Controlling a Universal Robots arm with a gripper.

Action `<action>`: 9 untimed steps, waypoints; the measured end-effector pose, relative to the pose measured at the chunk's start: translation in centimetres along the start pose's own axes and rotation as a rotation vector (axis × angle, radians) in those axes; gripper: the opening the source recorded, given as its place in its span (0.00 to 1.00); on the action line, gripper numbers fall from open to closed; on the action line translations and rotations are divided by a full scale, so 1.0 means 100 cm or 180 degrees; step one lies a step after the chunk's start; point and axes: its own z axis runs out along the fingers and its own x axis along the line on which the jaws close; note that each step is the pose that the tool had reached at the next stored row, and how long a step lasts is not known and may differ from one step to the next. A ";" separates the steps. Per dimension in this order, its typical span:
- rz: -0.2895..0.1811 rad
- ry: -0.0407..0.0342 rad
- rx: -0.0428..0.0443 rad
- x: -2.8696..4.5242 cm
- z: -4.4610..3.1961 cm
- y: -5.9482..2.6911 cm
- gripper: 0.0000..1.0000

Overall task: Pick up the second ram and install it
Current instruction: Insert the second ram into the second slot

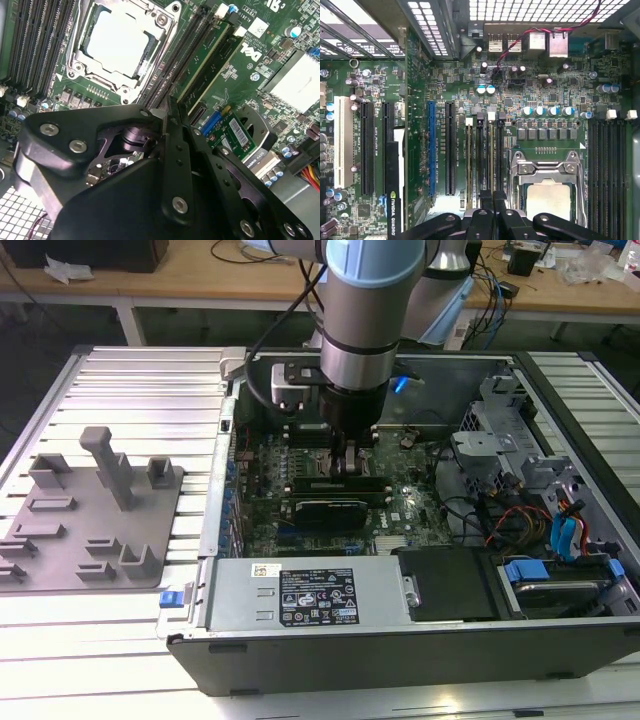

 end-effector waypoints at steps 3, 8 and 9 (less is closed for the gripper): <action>0.0000 -0.0001 0.0000 0.0000 0.0014 0.0000 0.09; 0.0000 -0.0007 0.0001 0.0000 0.0007 0.0000 0.09; 0.0000 -0.0007 0.0001 0.0000 0.0006 0.0000 0.09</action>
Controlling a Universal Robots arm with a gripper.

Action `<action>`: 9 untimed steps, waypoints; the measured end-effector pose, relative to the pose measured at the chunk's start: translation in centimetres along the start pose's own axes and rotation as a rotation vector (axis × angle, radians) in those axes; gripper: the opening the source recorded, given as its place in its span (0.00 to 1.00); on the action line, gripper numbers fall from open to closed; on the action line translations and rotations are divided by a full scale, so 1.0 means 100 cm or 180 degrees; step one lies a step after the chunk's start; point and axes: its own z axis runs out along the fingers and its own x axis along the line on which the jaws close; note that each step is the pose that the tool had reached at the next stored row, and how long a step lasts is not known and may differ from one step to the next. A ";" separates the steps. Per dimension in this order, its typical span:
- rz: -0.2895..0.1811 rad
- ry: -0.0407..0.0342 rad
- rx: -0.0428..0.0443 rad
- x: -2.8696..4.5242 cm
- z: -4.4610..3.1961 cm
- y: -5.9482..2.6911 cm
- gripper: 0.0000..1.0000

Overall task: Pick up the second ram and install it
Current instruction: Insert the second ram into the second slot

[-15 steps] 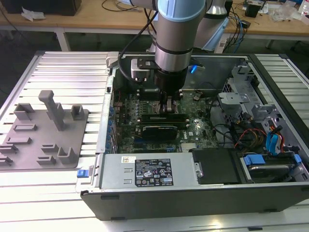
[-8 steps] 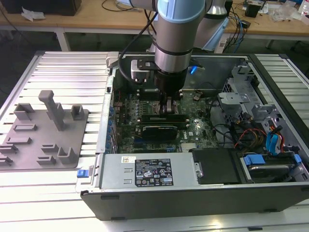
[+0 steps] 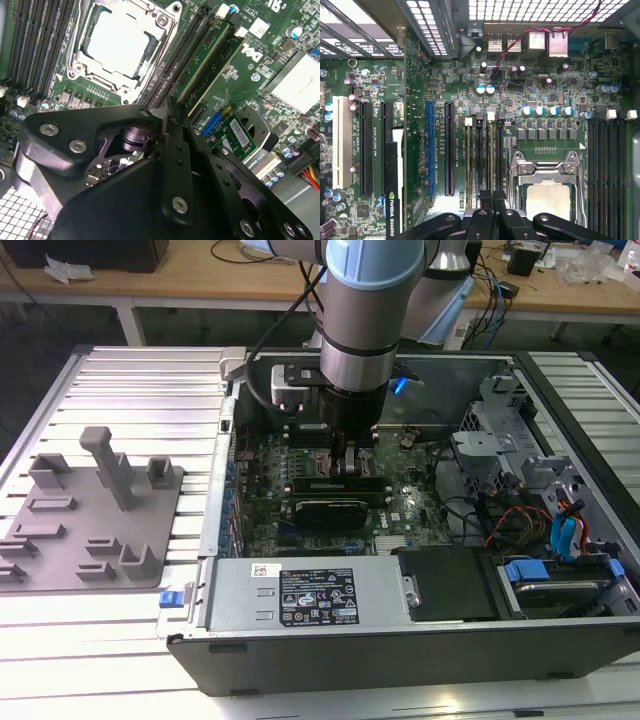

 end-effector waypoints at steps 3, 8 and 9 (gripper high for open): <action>-0.0001 -0.0017 0.0000 0.0000 0.0002 0.0004 0.09; -0.0001 -0.0024 0.0000 0.0003 0.0011 0.0005 0.09; 0.0000 -0.0031 0.0000 0.0003 0.0011 0.0005 0.09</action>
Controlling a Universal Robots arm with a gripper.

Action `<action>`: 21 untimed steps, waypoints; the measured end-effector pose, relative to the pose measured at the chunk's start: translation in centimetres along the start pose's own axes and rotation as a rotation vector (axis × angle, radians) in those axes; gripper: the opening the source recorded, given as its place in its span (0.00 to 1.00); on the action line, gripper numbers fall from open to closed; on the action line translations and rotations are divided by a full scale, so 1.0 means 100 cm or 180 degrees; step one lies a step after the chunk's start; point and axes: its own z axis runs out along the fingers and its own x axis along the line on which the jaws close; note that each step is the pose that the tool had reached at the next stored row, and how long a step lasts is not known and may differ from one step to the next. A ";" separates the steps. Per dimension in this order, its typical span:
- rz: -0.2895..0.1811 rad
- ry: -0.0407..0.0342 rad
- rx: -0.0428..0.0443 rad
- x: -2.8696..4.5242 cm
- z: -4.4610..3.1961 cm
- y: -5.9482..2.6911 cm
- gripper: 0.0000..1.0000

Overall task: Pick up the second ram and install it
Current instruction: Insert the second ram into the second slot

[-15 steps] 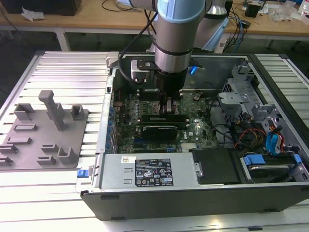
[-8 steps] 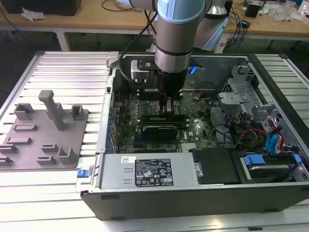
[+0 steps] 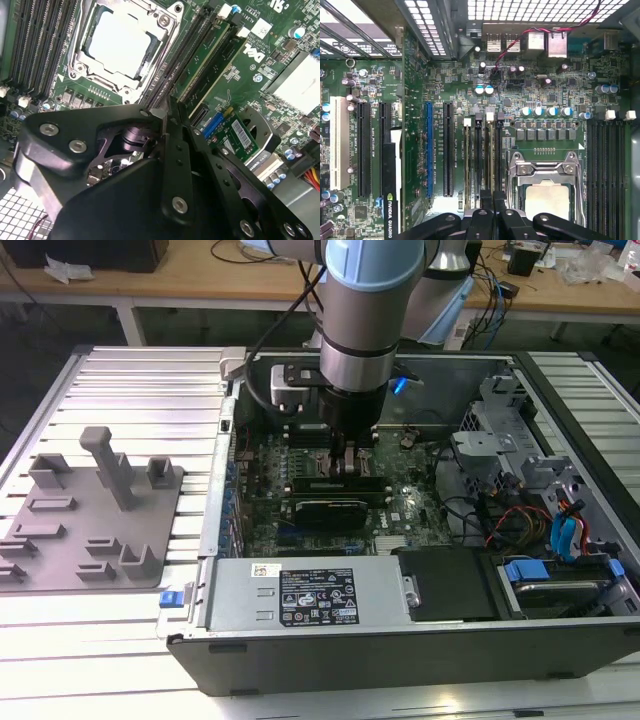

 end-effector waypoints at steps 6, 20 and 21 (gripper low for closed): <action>0.0006 -0.0037 0.0000 0.0009 -0.0021 0.0001 0.09; 0.0022 -0.0055 0.0000 0.0055 0.0001 0.0000 0.09; 0.0022 -0.0053 -0.0001 0.0056 0.0008 0.0000 0.09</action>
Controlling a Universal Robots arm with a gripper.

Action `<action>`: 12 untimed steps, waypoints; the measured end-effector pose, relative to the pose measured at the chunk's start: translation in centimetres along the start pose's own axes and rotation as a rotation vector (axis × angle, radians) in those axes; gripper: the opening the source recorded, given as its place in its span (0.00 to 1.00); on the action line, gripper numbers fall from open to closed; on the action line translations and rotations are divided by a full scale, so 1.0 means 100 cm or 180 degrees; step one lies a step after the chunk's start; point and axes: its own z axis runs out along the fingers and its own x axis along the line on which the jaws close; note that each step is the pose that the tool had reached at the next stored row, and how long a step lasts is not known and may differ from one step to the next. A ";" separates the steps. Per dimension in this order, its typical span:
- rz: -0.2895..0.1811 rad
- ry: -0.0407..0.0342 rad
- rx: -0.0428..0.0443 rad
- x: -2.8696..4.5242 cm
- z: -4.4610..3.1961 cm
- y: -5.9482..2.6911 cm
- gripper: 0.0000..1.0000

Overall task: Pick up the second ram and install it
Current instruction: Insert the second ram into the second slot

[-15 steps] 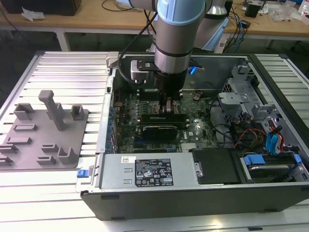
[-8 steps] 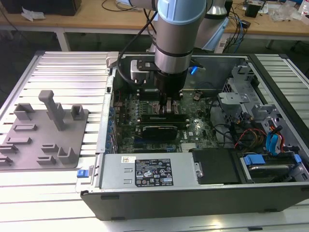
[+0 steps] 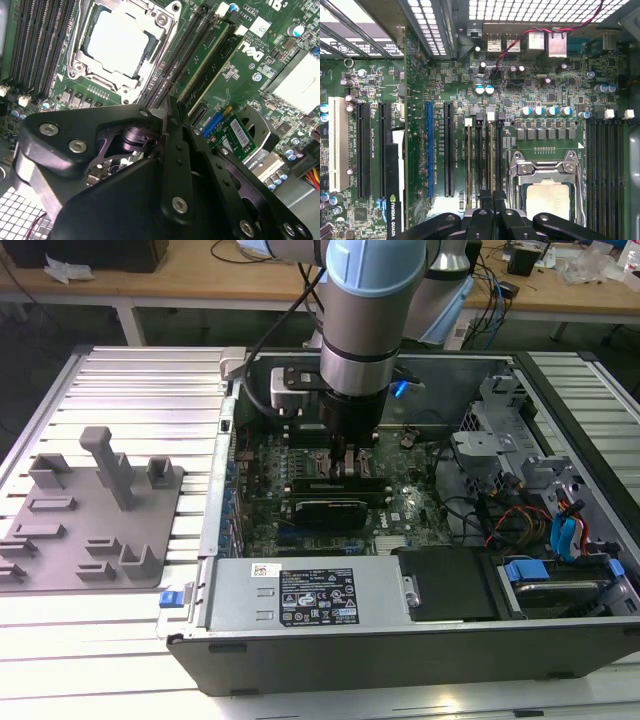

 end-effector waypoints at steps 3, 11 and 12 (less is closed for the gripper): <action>-0.0002 -0.0002 0.0001 -0.0001 0.0003 0.0000 0.09; -0.0033 -0.0019 0.0000 0.0006 -0.0028 0.0000 0.09; -0.0033 -0.0019 0.0000 0.0013 -0.0025 0.0001 0.09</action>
